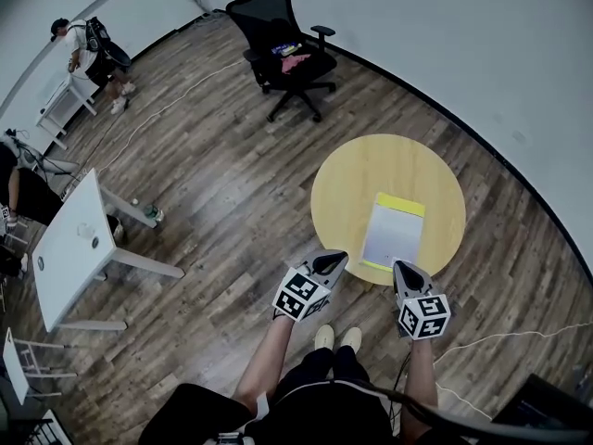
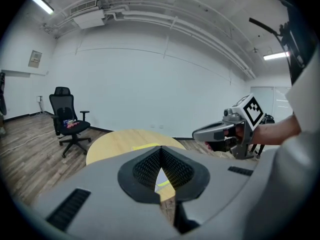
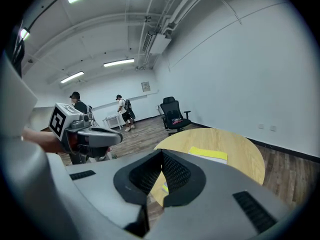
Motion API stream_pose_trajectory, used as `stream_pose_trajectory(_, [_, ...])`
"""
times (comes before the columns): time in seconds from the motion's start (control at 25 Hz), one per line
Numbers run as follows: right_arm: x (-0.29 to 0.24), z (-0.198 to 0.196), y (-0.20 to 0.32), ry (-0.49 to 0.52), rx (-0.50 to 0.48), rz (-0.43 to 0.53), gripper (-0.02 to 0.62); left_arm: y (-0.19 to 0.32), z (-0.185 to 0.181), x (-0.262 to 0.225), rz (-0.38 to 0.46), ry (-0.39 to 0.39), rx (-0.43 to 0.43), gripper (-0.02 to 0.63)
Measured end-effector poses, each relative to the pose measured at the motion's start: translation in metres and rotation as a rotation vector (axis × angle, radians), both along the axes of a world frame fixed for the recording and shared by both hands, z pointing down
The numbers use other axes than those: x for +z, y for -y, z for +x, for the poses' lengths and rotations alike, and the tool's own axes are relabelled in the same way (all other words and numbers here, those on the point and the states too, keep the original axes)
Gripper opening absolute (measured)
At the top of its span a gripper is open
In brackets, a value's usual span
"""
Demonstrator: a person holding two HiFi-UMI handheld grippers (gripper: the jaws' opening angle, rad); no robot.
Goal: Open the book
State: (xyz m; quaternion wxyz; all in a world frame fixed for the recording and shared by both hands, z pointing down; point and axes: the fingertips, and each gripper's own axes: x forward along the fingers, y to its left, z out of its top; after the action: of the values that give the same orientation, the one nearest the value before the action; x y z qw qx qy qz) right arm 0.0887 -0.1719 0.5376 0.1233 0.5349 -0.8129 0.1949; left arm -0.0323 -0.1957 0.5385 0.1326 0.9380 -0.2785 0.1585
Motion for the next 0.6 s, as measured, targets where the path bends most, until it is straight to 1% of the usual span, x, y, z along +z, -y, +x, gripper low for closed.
stream_pose_trajectory(0.44, [0.071,-0.008,-0.019,0.044,-0.015,-0.133,0.005,-0.023,0.004,0.067,-0.131,0.029,-0.001,0.000])
stream_pose_trajectory(0.6, [0.098,-0.006,-0.026,0.049,-0.016,-0.170,0.005,-0.030,0.006,0.092,-0.165,0.037,-0.004,0.000])
